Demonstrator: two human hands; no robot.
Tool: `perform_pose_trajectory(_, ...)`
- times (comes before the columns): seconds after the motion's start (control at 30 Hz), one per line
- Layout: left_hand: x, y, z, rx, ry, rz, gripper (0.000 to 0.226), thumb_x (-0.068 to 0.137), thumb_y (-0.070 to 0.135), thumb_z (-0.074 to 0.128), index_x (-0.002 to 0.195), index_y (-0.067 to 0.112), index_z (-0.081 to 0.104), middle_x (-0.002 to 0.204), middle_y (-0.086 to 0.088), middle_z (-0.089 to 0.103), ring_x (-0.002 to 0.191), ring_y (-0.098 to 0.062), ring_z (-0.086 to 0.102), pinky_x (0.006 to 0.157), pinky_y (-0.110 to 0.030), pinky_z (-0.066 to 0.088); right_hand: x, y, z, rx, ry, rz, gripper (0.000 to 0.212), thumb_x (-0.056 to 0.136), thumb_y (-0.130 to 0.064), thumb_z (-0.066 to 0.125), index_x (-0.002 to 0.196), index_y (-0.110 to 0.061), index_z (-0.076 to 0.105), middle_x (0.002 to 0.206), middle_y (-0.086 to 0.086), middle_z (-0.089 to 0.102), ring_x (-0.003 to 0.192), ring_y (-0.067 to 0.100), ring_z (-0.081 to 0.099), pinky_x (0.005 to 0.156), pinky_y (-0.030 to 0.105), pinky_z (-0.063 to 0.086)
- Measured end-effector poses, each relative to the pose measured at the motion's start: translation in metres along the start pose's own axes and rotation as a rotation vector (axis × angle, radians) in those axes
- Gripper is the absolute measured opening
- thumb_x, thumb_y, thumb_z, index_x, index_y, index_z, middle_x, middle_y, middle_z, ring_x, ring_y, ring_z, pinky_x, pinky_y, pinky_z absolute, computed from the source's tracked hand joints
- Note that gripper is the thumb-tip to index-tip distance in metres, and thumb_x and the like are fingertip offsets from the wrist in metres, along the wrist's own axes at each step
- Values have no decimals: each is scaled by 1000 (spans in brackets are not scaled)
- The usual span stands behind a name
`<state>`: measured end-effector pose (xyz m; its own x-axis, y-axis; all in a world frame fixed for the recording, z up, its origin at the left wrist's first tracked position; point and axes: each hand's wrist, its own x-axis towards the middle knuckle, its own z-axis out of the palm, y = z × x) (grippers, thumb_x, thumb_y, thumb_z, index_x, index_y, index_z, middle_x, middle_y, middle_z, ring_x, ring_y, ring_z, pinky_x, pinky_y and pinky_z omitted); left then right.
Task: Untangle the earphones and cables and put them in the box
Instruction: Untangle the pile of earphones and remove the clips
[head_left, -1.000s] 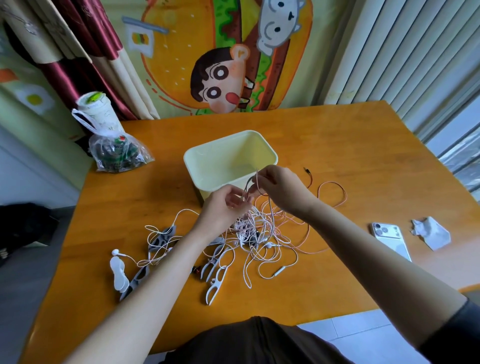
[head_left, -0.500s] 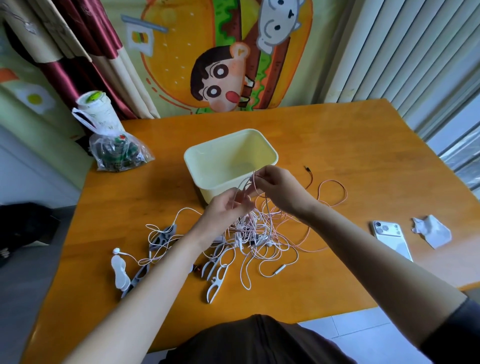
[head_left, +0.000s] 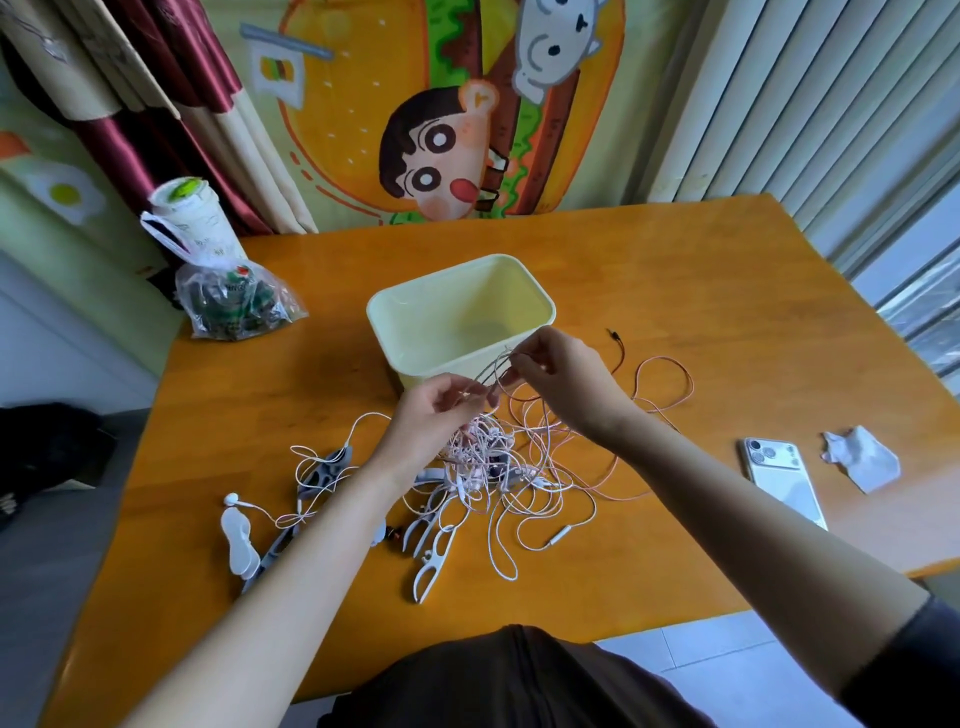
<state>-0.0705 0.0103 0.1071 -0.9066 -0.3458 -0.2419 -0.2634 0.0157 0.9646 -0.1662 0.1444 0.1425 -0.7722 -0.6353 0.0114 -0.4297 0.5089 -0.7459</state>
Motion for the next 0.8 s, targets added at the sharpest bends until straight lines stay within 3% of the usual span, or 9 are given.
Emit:
perform_pose_trajectory(0.07, 3, -2, -2, 59, 37, 12, 9, 89, 10, 64, 95, 17, 64, 65, -1, 50, 62, -14, 50, 67, -30, 46, 0, 1, 0, -7, -4, -15, 10, 95, -17, 51, 86, -18, 55, 75, -14, 63, 70, -2, 61, 63, 19, 47)
perform_pose_trajectory(0.13, 2, 1, -1, 80, 17, 15, 8, 91, 15, 61, 95, 21, 65, 61, 2, 42, 62, -14, 46, 62, -21, 43, 0, 1, 0, 18, -26, -19, 11, 95, -15, 51, 89, -11, 59, 73, -12, 63, 56, -11, 55, 54, 7, 39)
perform_pose_trajectory(0.23, -1, 7, 1, 21, -91, -24, 23, 98, 27, 49, 90, 17, 69, 61, 2, 51, 60, -11, 50, 61, -13, 44, 2, 0, 1, 80, -44, -16, 15, 95, -14, 51, 91, -4, 61, 73, -12, 61, 54, -17, 51, 55, 4, 37)
perform_pose_trajectory(0.3, -1, 5, 2, 21, -114, -9, 26, 99, 26, 47, 90, 11, 67, 68, 2, 57, 58, -11, 52, 67, -20, 45, 3, -2, 1, 111, -78, -15, 14, 95, -12, 52, 91, -3, 62, 76, -6, 64, 53, -14, 51, 55, 5, 37)
perform_pose_trajectory(0.37, 0, 1, 1, 47, -77, 43, 24, 99, 21, 47, 94, 8, 67, 69, 7, 61, 52, -10, 45, 63, -25, 45, 3, -2, -1, 83, -127, -1, 12, 95, -13, 52, 94, -7, 62, 77, -5, 65, 56, -4, 53, 56, 9, 38)
perform_pose_trajectory(0.43, 1, -4, -3, 71, -2, 62, 24, 100, 18, 45, 91, 12, 67, 57, 16, 60, 52, -9, 41, 58, -22, 46, 3, 1, -4, 2, -186, 33, 14, 95, -16, 51, 102, -8, 61, 79, -6, 67, 58, 13, 53, 54, 18, 38)
perform_pose_trajectory(0.5, 5, -10, -8, 84, 40, 66, 26, 100, 18, 46, 84, 16, 67, 49, 12, 49, 54, -12, 39, 60, -30, 46, 3, 5, -8, -95, -257, 62, 21, 97, -19, 49, 105, -5, 62, 83, -3, 69, 60, 23, 53, 53, 25, 37)
perform_pose_trajectory(0.6, 9, -17, -10, 100, 54, 46, 28, 99, 19, 48, 78, 18, 67, 51, 2, 37, 54, -14, 37, 62, -38, 40, 2, 6, -12, -154, -308, 67, 29, 99, -24, 44, 100, -5, 66, 82, -2, 70, 53, 13, 47, 49, 17, 35)
perform_pose_trajectory(0.8, 11, -24, -12, 136, 61, 44, 26, 99, 20, 49, 78, 18, 66, 55, 12, 49, 56, -6, 47, 54, -22, 40, -1, 3, -16, -134, -343, 88, 35, 96, -36, 46, 81, -15, 69, 59, -8, 57, 52, 8, 48, 50, 13, 36)
